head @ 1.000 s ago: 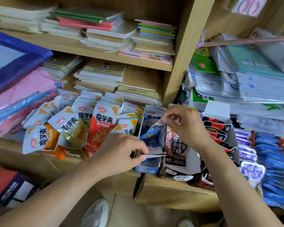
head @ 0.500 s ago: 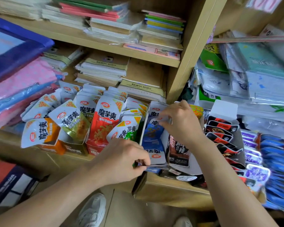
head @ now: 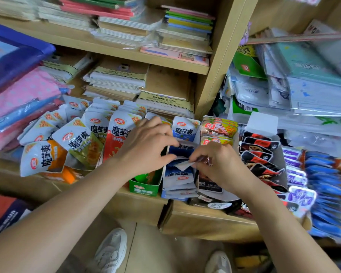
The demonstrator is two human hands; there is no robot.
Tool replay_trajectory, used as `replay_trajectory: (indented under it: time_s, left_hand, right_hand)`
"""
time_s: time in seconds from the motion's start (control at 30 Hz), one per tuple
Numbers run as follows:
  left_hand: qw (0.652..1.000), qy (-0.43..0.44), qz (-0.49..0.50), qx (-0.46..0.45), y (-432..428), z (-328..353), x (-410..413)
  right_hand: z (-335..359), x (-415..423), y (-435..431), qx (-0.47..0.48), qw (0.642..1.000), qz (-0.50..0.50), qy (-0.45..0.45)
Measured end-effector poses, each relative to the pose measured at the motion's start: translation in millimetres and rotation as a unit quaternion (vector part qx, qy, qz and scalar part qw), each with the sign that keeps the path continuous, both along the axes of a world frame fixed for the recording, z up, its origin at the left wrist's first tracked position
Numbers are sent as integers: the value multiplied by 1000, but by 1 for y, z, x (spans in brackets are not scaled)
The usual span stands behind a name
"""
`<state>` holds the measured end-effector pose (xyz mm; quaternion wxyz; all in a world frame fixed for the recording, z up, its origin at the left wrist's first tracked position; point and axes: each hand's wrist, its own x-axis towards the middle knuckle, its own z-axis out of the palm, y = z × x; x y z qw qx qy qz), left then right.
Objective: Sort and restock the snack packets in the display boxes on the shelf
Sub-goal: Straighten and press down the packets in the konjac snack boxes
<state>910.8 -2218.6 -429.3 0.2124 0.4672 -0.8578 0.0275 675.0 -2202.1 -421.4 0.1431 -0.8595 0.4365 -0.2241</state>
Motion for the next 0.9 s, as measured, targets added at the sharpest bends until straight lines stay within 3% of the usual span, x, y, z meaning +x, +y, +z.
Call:
replay_trajectory:
  time_s: [0.07, 0.27, 0.43, 0.63, 0.9]
  left_hand:
    - [998, -60, -11, 1, -7, 2, -6]
    - [996, -68, -35, 40, -21, 8, -2]
    - [999, -22, -23, -16, -26, 3, -7]
    - [991, 133, 11, -30, -38, 3, -12]
    - [993, 112, 2, -33, -48, 8, -15]
  right_hand:
    - [0, -1, 2, -4, 1000, 0, -14]
    - [-3, -8, 6, -31, 998, 9, -47]
    - [-7, -9, 5, -38, 998, 18, -54]
    - [-6, -6, 8, -53, 995, -22, -79]
    - [-12, 2, 0, -49, 992, -62, -97]
